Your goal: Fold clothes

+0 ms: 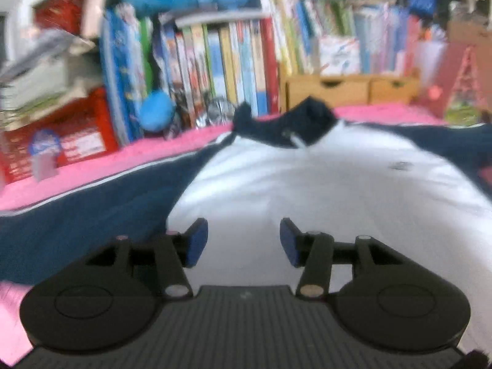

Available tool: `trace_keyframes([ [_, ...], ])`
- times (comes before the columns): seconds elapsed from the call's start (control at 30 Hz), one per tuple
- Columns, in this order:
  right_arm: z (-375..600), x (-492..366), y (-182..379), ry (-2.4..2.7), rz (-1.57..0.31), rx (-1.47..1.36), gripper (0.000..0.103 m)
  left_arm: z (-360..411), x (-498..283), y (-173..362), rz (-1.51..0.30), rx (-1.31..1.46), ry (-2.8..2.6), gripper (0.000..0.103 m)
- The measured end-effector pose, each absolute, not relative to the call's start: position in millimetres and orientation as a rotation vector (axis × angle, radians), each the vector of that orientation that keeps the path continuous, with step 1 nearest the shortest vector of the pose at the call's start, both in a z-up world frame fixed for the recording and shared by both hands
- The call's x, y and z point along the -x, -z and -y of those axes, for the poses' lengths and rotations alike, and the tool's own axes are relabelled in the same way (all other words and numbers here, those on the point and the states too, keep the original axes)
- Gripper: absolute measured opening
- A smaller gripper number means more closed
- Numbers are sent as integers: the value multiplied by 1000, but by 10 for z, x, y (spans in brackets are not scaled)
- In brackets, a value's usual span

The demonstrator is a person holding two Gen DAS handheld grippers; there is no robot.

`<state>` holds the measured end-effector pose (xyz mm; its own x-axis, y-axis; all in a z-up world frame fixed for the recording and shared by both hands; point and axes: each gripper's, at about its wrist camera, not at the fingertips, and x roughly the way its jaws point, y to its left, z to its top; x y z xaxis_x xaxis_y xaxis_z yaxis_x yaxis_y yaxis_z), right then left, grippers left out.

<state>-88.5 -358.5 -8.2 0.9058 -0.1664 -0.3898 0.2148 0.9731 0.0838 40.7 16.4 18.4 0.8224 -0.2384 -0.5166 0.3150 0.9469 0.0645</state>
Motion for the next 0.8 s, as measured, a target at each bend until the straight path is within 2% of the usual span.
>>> trace_keyframes([
  [0.17,2402,1286,256,13,-345,-35,103,-295,596,-78,-446,-84,330,56],
  [0.27,1709,1367,484,-85,-355,18,103,-286,850,110,-405,-107,252,58],
  [0.33,1356,1354,628,-146,-371,56,103,-285,890,225,-351,-173,184,68],
  [0.5,1046,1440,929,-158,-283,51,103,-439,892,426,-264,-155,131,83],
  [0.67,1278,1442,956,-147,-209,97,103,-621,834,426,-229,-209,10,82],
  [0.8,1445,1514,799,-118,-283,97,103,-1239,844,169,-362,15,-63,74],
])
